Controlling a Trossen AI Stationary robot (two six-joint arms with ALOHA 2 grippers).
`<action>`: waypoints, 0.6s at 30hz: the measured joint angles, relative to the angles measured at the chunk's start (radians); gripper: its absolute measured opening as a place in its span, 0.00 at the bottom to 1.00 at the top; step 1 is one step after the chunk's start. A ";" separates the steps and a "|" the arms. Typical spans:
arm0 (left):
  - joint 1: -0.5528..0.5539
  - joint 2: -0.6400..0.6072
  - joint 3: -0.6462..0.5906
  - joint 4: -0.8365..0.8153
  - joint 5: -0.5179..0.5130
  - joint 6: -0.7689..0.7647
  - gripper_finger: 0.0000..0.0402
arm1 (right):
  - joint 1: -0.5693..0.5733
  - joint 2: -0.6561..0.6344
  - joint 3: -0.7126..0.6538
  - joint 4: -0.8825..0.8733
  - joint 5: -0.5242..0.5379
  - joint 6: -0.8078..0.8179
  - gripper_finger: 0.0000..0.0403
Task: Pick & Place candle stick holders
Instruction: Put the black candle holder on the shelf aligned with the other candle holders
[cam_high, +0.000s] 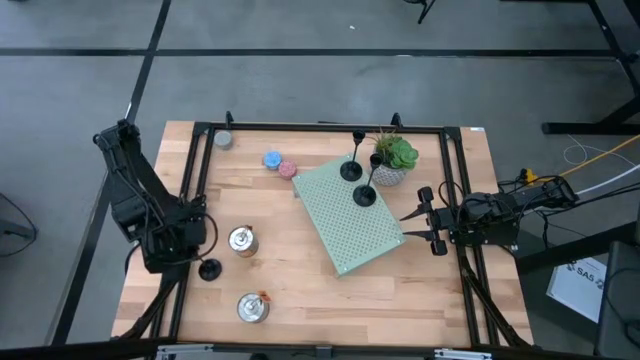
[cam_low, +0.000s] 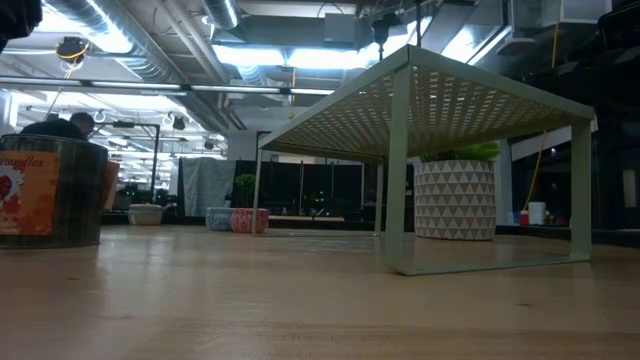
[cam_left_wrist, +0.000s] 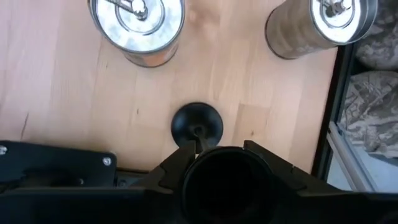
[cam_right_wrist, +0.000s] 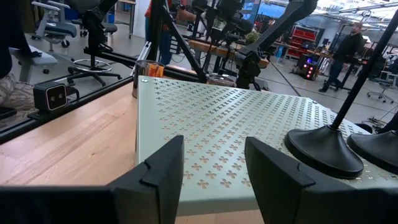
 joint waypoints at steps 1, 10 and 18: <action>0.000 0.000 0.000 0.004 -0.011 0.000 0.30 | 0.000 0.000 0.000 0.000 0.000 0.000 0.43; 0.000 0.000 0.000 0.005 -0.091 0.034 0.29 | 0.000 0.000 0.000 0.000 0.000 0.000 0.43; 0.000 0.000 0.000 0.004 -0.091 0.029 0.30 | 0.000 0.000 0.000 0.000 0.000 0.000 0.43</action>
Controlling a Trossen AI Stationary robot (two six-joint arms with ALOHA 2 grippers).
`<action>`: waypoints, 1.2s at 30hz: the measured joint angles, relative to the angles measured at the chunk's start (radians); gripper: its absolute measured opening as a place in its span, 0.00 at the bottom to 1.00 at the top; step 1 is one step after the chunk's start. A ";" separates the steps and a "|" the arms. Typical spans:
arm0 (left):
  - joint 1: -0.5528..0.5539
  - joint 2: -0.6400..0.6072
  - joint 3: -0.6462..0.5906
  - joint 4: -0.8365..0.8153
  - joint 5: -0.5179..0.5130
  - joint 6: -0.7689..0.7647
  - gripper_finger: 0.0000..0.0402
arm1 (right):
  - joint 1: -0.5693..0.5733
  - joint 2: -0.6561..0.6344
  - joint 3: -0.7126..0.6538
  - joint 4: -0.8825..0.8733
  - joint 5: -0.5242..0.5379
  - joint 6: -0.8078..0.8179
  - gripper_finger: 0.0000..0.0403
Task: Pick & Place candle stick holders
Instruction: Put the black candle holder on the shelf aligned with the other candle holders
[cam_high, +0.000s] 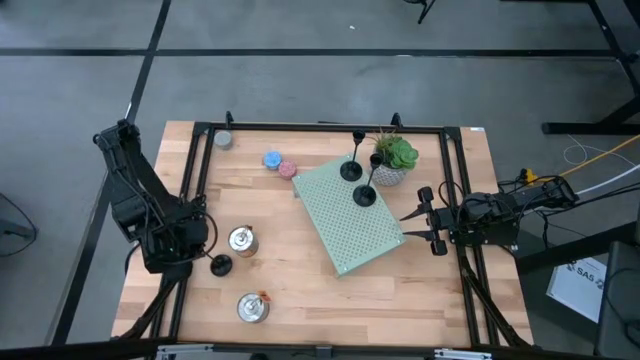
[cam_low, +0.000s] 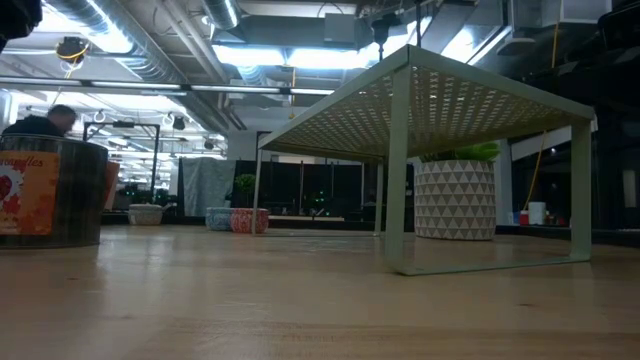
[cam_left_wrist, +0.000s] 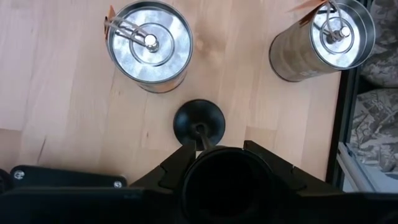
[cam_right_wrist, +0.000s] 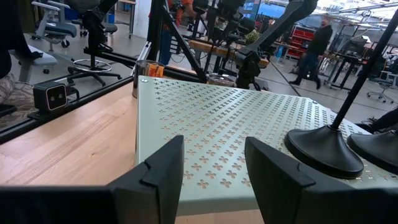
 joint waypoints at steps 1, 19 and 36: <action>0.000 -0.001 0.000 0.000 0.000 0.000 0.30 | 0.000 0.000 0.000 0.000 0.000 0.000 0.43; 0.003 -0.105 0.001 -0.001 -0.021 -0.047 0.29 | 0.000 0.000 0.000 0.000 0.000 0.000 0.43; 0.003 -0.102 0.101 0.048 -0.108 -0.008 0.29 | 0.000 0.000 0.000 0.000 0.000 0.000 0.43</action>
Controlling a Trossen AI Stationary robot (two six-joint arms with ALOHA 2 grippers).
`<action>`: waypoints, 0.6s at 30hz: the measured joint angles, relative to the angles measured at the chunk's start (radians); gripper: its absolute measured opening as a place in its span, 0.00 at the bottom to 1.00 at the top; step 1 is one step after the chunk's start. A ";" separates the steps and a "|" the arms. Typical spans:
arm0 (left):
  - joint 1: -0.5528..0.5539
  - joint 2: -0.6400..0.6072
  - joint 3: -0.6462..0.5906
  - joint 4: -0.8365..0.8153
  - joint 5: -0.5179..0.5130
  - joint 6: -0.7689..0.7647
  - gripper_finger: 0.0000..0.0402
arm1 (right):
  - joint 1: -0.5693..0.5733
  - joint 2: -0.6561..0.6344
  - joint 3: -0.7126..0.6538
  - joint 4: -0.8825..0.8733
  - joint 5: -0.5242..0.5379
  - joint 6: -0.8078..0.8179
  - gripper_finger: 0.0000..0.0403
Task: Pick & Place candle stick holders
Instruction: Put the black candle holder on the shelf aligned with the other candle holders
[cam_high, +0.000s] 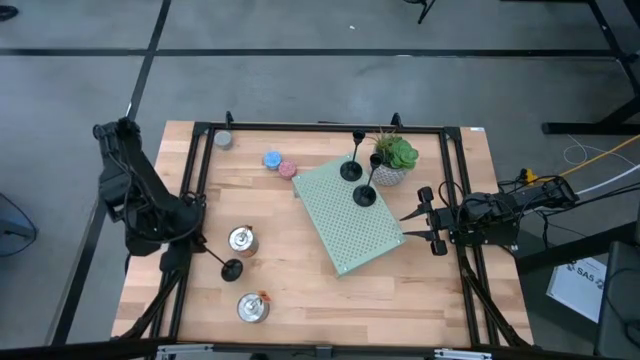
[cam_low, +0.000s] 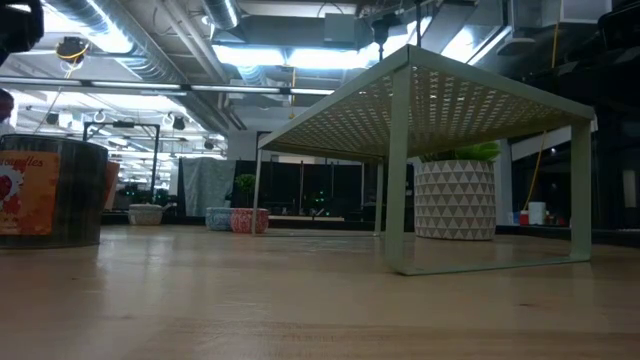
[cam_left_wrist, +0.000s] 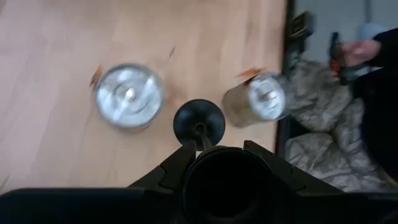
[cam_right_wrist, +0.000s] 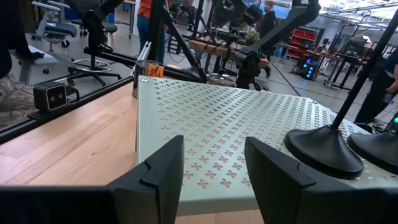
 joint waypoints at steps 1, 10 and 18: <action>0.000 0.006 0.013 0.013 -0.008 0.013 0.29 | 0.000 0.000 0.000 0.000 0.000 0.000 0.43; 0.084 0.093 0.164 0.015 -0.020 0.159 0.30 | 0.000 0.000 0.000 0.000 0.000 0.000 0.43; 0.186 0.172 0.266 0.018 0.038 0.331 0.30 | 0.000 0.000 0.000 0.000 0.000 0.000 0.43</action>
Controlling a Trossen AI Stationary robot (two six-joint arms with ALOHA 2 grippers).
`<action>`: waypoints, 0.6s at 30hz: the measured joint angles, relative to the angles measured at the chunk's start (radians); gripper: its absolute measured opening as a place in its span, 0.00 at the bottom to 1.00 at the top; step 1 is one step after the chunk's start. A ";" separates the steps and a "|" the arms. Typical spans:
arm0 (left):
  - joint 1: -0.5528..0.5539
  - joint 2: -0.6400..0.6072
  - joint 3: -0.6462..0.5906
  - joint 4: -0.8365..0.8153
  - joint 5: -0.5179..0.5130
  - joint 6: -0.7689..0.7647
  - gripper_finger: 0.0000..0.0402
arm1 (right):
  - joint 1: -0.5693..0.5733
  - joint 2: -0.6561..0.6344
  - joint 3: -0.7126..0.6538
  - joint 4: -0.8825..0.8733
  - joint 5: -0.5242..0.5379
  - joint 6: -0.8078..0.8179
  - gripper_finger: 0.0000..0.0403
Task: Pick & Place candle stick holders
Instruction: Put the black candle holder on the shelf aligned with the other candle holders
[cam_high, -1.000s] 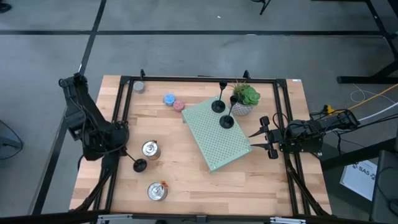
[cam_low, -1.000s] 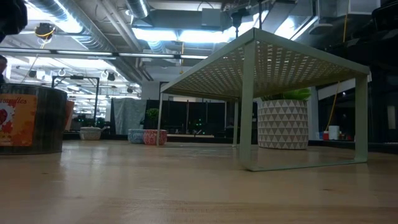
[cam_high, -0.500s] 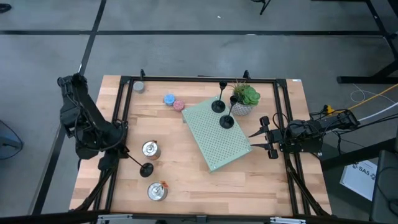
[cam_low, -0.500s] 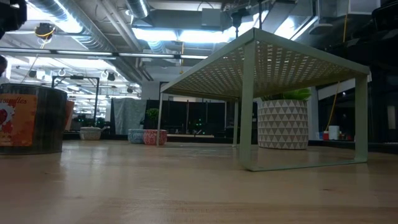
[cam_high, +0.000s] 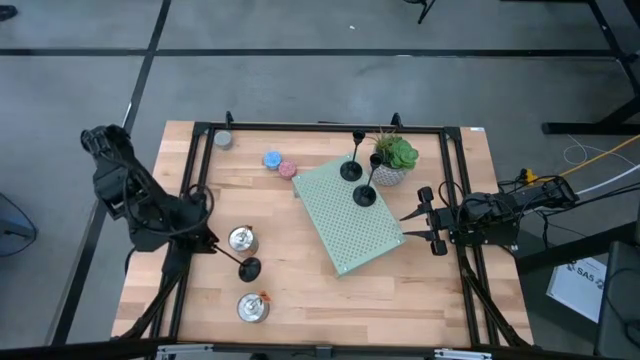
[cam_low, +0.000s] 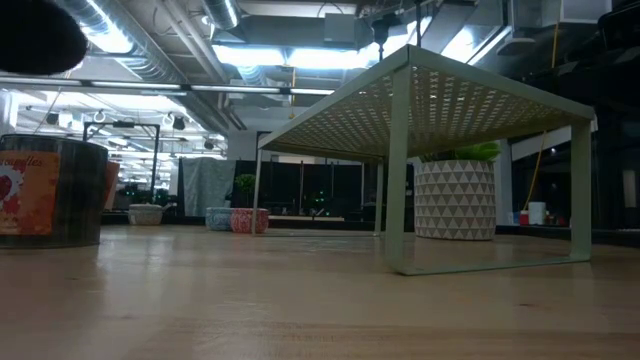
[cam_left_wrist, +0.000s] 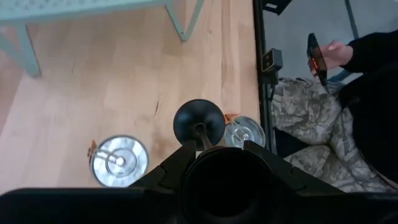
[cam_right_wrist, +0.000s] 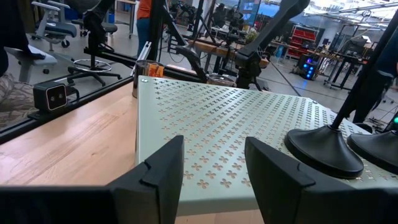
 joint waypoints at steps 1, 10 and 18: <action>0.013 0.008 0.011 0.007 0.011 0.022 0.30 | 0.000 0.000 0.000 0.000 0.000 0.000 0.43; 0.160 0.063 0.128 0.047 0.131 0.198 0.30 | 0.000 0.000 0.000 0.000 0.000 0.000 0.43; 0.288 0.117 0.179 0.047 0.194 0.312 0.29 | 0.000 0.000 0.000 0.000 0.000 0.000 0.43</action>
